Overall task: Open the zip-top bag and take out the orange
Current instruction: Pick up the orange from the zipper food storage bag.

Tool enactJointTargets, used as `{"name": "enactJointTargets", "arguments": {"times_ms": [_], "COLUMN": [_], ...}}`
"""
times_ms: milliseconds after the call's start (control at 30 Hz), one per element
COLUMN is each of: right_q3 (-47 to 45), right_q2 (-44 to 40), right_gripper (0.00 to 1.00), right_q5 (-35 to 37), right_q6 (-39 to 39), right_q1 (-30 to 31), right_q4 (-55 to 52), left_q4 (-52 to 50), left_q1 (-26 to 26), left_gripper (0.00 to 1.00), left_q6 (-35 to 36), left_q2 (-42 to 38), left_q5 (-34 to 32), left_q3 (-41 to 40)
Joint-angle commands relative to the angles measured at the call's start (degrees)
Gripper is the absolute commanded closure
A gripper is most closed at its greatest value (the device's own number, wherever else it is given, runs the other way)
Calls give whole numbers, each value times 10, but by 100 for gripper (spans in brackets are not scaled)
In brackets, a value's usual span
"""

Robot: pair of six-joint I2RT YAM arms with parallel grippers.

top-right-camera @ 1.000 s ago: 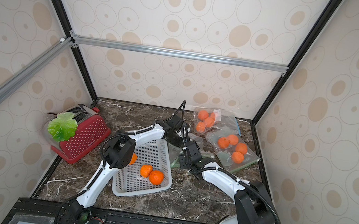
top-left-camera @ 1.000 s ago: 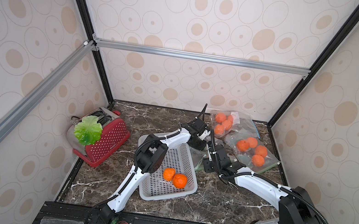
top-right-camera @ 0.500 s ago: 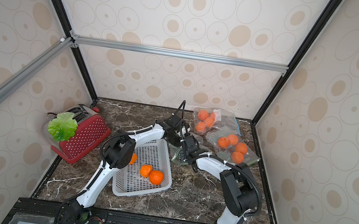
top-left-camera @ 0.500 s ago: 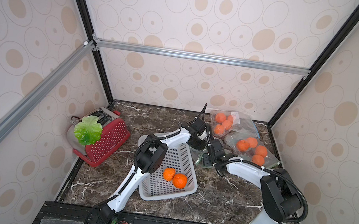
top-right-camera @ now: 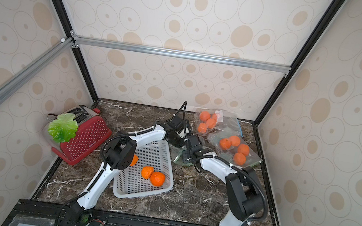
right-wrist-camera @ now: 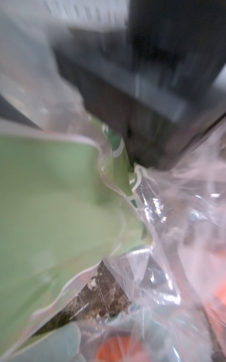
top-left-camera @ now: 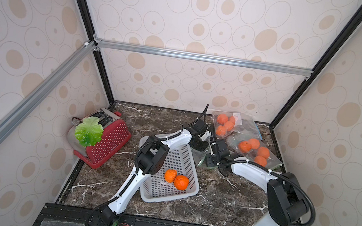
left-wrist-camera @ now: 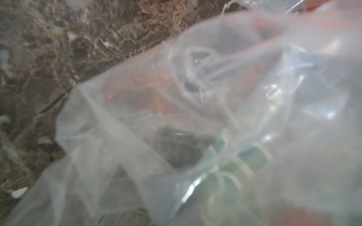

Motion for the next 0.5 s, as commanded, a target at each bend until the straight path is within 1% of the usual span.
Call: {"name": "enactJointTargets", "arguments": {"times_ms": [0,100,267,300,367,400,467], "right_q3": [-12,-34,-56,-59,-67,-76,-109], "right_q2": [-86,-140,-218,-238,-278,-302,-341], "right_gripper": [47,48,48,48,48,48,49], "right_q5": [-79,-100,-111,-125,-174,-214,-294], "right_q6": [-19,-25,-38,-41,-49,-51,-40], "right_q1": [-1,-1,-1,-1,-1,0,0], "right_q4": [-69,-103,-137,-137,-126,-110,-38], "left_q4": [-14,-22,-17,-16,-13,-13,-12], "left_q1": [4,6,8,8,8,8,8], "left_gripper": [100,100,100,100,100,100,100], "left_q6": [-2,-10,-18,-19,-24,-25,-26], "left_q2": [12,18,16,15,12,11,12], "left_q5": [-27,-48,-68,-70,-73,-75,-81], "left_q3": [18,32,37,38,43,46,55]}}
